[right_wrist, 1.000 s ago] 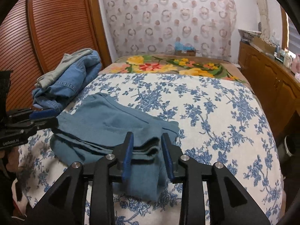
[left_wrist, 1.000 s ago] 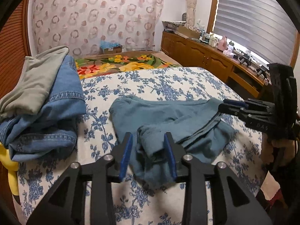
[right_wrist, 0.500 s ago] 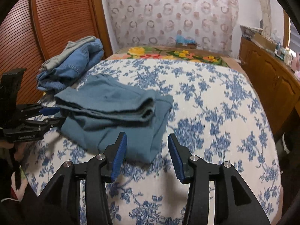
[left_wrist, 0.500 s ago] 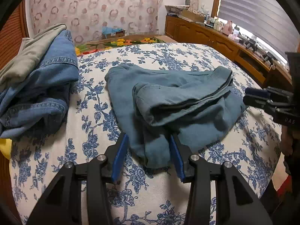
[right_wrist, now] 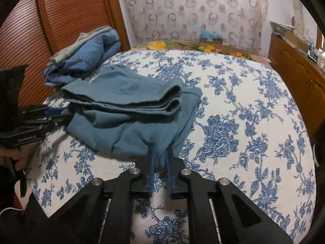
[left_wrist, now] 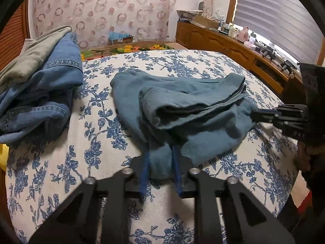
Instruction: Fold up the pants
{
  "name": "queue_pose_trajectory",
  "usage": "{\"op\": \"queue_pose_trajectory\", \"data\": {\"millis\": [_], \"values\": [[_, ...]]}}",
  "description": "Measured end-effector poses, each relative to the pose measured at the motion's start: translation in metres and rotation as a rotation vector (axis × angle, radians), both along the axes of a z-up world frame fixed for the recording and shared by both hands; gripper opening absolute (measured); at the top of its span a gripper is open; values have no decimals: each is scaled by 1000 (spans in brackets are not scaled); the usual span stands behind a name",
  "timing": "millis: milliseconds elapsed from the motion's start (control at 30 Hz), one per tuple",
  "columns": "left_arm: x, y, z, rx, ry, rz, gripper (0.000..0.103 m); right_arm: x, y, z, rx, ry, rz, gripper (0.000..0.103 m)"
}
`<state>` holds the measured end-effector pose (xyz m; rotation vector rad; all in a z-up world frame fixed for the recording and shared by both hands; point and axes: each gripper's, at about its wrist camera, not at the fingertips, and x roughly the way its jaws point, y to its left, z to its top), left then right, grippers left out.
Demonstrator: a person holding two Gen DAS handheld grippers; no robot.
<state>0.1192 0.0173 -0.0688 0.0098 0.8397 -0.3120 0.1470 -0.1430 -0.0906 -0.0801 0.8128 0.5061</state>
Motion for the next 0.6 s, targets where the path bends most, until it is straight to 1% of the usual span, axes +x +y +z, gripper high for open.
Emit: {"op": "queue_pose_trajectory", "data": {"millis": [33, 133, 333, 433, 600], "values": [[0, 1, 0, -4, -4, 4, 11, -2, -2, 2, 1, -14, -4, 3], [-2, 4, 4, -20, -10, 9, 7, -6, -8, 9, 12, -40, -20, 3], [-18, 2, 10, -31, -23, 2, 6, -21, -9, 13, 9, -53, -6, 3], [-35, 0, 12, -43, -24, -9, 6, -33, -13, 15, 24, -49, 0, 3], [-63, -7, 14, -52, -19, -16, 6, -52, -19, 16, 22, -44, 15, 3]]}}
